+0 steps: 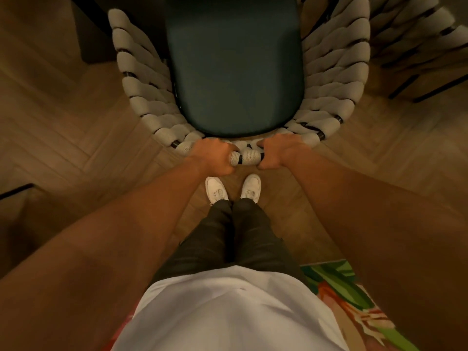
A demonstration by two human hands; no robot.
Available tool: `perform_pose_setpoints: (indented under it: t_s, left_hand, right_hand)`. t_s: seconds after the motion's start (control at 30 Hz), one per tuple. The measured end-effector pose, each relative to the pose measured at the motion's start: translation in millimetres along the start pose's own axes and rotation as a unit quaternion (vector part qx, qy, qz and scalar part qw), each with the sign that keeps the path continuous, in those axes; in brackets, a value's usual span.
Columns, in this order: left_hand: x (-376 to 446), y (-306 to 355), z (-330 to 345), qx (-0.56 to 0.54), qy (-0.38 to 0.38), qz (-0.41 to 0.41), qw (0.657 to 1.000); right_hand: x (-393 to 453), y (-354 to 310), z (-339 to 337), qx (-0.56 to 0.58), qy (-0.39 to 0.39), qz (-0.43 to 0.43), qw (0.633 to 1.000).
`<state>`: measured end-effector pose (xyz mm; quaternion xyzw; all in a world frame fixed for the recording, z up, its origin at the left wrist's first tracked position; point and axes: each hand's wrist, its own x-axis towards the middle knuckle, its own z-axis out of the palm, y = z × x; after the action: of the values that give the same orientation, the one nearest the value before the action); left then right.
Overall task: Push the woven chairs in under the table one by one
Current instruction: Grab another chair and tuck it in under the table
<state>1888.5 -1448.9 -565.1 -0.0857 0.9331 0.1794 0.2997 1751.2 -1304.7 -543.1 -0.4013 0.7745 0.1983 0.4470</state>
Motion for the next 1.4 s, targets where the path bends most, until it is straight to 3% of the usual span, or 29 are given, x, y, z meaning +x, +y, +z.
perform_pose_setpoints:
  t_s: [0.17, 0.23, 0.33, 0.5, 0.67, 0.83, 0.93, 1.23, 1.4]
  left_hand:
    - [-13, -19, -16, -0.096, -0.016, 0.042, 0.994]
    - [-25, -38, -16, -0.111, 0.041, 0.019, 0.993]
    - [-45, -69, -13, -0.138, 0.184, -0.061, 0.971]
    - [-66, -106, -15, -0.251, 0.326, -0.216, 0.885]
    - [-53, -138, -19, -0.431, 0.3, -0.321, 0.789]
    - [-15, -174, -31, -0.539, 0.288, -0.303, 0.731]
    - [5, -188, -43, -0.559, 0.285, -0.273, 0.729]
    - [14, -190, -52, -0.53, 0.269, -0.251, 0.764]
    - [27, -183, -81, -0.539, 0.274, -0.23, 0.763]
  right_hand:
    - [-2, -17, -7, 0.041, -0.031, -0.055, 0.997]
    - [-1, -34, -8, 0.076, -0.011, -0.085, 0.993]
    - [5, -65, -9, 0.12, 0.023, -0.121, 0.985]
    - [24, -122, -18, 0.168, 0.045, -0.153, 0.973]
    - [52, -169, -31, 0.217, 0.039, -0.138, 0.966]
    - [76, -199, -48, 0.277, 0.044, -0.079, 0.957]
    - [84, -209, -57, 0.28, 0.039, -0.048, 0.958]
    - [78, -208, -67, 0.292, 0.02, -0.02, 0.956]
    - [74, -194, -94, 0.293, 0.011, -0.011, 0.956]
